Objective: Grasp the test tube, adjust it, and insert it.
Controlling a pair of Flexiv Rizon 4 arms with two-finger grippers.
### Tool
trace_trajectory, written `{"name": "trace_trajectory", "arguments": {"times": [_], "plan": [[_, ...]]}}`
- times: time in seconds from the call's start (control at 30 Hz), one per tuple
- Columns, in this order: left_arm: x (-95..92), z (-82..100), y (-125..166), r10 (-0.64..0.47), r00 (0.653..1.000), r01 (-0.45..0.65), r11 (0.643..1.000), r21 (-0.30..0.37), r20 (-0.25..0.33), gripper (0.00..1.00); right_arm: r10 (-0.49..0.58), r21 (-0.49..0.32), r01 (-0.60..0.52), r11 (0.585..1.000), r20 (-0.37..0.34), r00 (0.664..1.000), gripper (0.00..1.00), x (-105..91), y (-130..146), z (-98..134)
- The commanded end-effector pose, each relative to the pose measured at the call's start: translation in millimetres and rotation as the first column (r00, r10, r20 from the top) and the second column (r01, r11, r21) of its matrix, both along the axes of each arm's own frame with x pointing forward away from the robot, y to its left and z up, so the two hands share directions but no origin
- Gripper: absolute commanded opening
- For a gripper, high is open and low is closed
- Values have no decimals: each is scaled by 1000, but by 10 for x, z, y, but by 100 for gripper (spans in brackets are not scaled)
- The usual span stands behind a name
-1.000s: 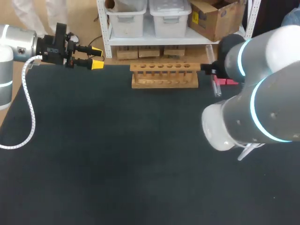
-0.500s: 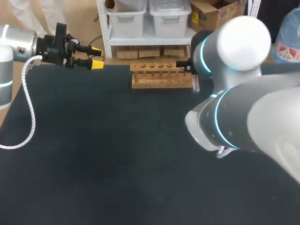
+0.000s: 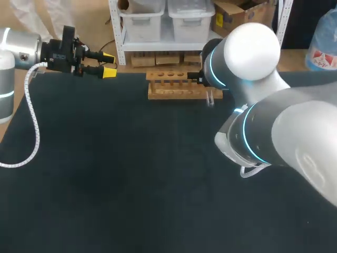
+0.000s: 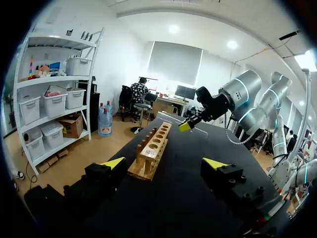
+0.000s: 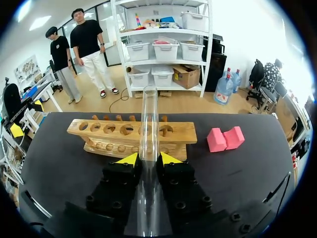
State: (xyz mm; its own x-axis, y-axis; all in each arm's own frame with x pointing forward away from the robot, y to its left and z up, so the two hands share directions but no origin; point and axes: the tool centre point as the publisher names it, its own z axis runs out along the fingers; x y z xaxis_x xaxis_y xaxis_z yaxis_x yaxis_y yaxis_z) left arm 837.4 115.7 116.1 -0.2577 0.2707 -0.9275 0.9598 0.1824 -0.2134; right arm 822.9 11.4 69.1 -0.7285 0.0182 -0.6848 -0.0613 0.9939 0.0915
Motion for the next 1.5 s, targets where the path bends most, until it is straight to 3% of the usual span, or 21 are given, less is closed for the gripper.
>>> {"name": "trace_trajectory", "arguments": {"times": [0.03, 0.5, 1.5], "plan": [[2, -8, 5, -1, 1000, 1, 1000, -1, 2, 100, 15, 14, -15, 1000, -21, 1000, 0, 108, -2, -42], [2, -8, 5, -1, 1000, 1, 1000, -1, 2, 100, 37, 19, -36, 999, -49, 998, 0, 219, 39, -168], [2, -8, 5, -1, 1000, 1, 1000, -1, 2, 100, 64, 58, -57, 997, -123, 990, 0, 252, 29, -321]]}}
